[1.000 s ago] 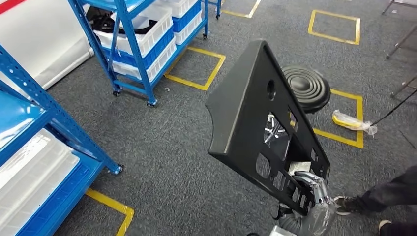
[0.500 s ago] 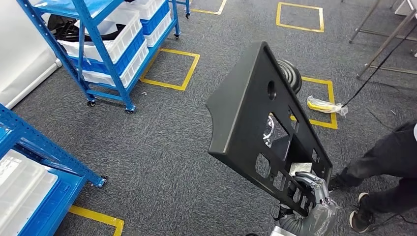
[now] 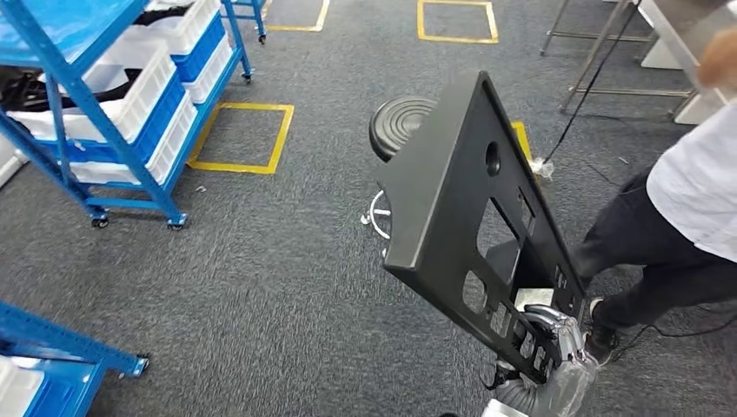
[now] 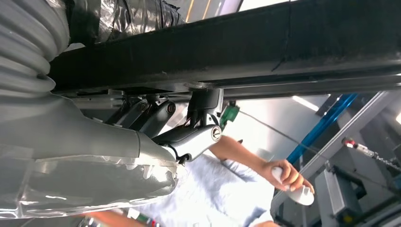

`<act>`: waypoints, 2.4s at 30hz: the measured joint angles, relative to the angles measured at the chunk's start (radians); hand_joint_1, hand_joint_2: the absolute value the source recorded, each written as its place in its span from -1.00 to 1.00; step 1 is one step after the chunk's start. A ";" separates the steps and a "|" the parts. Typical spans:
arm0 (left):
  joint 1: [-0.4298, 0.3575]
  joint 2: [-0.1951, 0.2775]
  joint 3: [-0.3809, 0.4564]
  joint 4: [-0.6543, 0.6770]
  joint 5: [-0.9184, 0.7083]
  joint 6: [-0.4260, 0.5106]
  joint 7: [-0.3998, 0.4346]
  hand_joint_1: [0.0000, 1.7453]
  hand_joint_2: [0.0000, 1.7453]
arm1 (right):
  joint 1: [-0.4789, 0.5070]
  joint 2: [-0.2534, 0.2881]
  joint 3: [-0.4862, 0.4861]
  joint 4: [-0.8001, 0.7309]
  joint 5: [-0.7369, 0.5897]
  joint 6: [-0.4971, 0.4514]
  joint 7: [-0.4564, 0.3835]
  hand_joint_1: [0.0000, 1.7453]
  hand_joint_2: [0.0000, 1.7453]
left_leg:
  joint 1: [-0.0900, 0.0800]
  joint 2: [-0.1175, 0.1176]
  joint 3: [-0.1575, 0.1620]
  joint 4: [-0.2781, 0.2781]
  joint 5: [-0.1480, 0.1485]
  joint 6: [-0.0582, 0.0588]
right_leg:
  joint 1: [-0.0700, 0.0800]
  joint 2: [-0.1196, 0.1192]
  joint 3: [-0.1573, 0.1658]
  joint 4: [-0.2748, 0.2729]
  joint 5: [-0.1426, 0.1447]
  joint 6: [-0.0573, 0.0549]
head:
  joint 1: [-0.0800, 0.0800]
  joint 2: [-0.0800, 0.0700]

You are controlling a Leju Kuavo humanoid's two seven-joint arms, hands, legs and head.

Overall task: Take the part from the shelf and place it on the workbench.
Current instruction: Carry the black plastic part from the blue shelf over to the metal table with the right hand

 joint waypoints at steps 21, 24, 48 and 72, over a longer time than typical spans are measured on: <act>-0.005 0.002 0.001 0.000 0.000 0.001 0.001 -1.00 1.00 | 0.005 0.004 -0.007 -0.005 0.000 0.000 0.000 1.00 1.00 | 0.001 0.105 0.000 0.076 -0.084 -0.015 | -0.003 -0.127 0.010 -0.032 0.013 -0.013 | 0.004 0.000; 0.000 0.002 0.001 0.000 0.000 0.001 0.002 -1.00 1.00 | 0.004 0.005 -0.007 -0.005 0.000 0.000 0.000 1.00 1.00 | 0.001 0.072 -0.089 0.251 -0.146 -0.017 | -0.001 -0.087 0.010 -0.027 0.012 -0.020 | 0.003 0.000; -0.001 0.003 0.003 0.000 0.002 -0.006 0.006 -1.00 1.00 | 0.009 0.004 -0.013 -0.002 0.000 0.000 0.000 1.00 1.00 | -0.005 0.167 0.035 -0.024 -0.014 0.002 | 0.004 -0.156 -0.004 -0.014 0.007 0.012 | 0.010 0.000; 0.003 0.004 0.016 0.000 0.002 -0.023 0.002 -1.00 1.00 | 0.008 0.003 -0.015 0.004 0.000 0.000 0.004 1.00 1.00 | 0.000 0.122 0.011 -0.015 0.003 0.036 | -0.008 -0.106 -0.118 0.225 -0.081 0.044 | 0.018 0.000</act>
